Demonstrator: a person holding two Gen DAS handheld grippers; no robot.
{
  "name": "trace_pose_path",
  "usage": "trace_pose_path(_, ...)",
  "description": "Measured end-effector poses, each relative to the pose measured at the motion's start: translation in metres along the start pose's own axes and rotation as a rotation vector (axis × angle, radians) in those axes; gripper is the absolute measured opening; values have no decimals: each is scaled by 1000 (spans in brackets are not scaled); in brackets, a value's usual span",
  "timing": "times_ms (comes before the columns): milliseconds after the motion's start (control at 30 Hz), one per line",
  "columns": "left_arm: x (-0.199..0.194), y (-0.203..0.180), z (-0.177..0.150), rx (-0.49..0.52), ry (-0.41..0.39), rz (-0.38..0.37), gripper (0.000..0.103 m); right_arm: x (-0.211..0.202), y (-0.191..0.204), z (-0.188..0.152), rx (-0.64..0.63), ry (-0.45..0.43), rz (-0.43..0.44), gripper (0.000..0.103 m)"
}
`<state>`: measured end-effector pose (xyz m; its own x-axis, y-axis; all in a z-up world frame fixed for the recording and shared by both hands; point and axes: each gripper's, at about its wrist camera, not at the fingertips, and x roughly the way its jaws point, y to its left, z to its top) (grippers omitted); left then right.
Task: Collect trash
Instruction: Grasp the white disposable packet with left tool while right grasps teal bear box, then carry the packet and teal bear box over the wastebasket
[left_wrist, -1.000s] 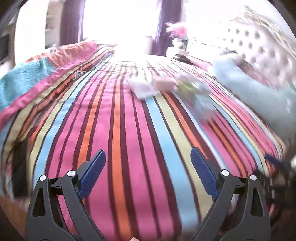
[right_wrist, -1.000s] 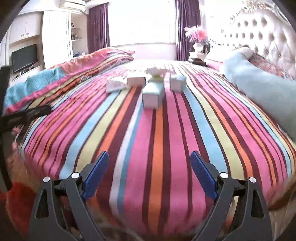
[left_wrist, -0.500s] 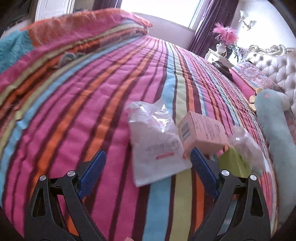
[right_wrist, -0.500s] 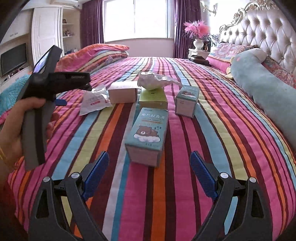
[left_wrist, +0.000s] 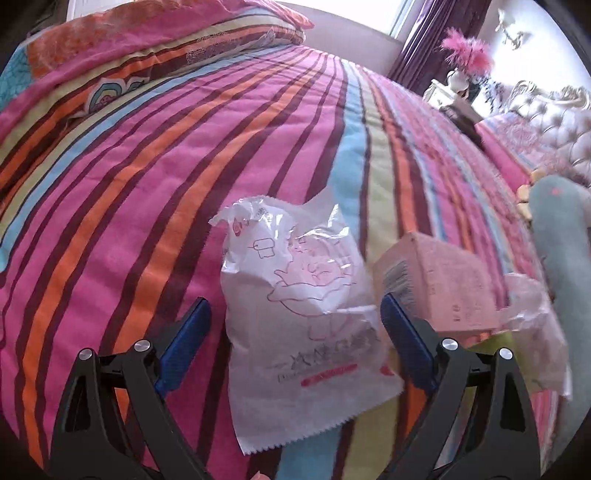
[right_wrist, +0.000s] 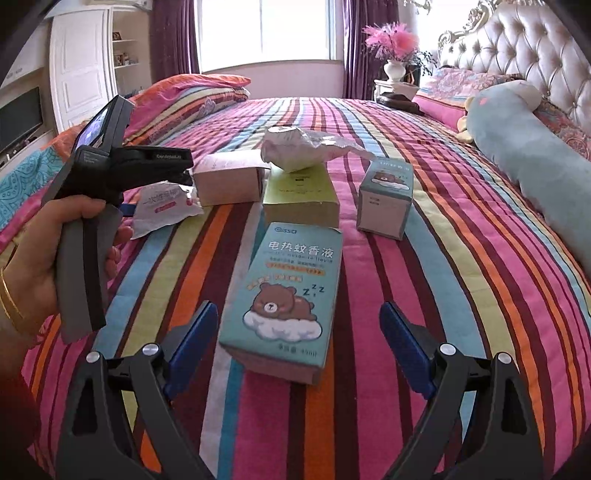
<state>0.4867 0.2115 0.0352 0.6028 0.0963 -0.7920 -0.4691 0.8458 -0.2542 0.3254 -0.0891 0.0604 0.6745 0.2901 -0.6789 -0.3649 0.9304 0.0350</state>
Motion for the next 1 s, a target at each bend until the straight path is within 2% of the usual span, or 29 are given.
trace_pose_path(167,10,-10,2,62,-9,74,90,14,0,2,4,55,-21,85)
trace_pose_path(233,9,-11,1,80,-10,80,90,20,-1,2,12,78,-17,85)
trace_pose_path(267,8,-10,0,76,-7,76,89,22,-3,2,25,91,-11,84)
trace_pose_path(333,5,-9,-2,107,-12,88,74,24,-8,1,48,97,0,80)
trace_pose_path(400,1,-7,-3,137,-15,80,67,24,-12,0,71,101,27,47)
trace_pose_path(600,-17,10,-14,177,-45,76,65,11,-15,-4,97,61,32,47)
trace_pose_path(700,-31,22,-24,193,-72,83,65,8,-13,-9,90,86,47,47)
trace_pose_path(833,-58,41,-43,203,-105,48,65,-9,-16,-17,115,80,100,47)
trace_pose_path(1000,-101,67,-69,204,-162,2,65,-48,-22,-29,132,23,131,47)
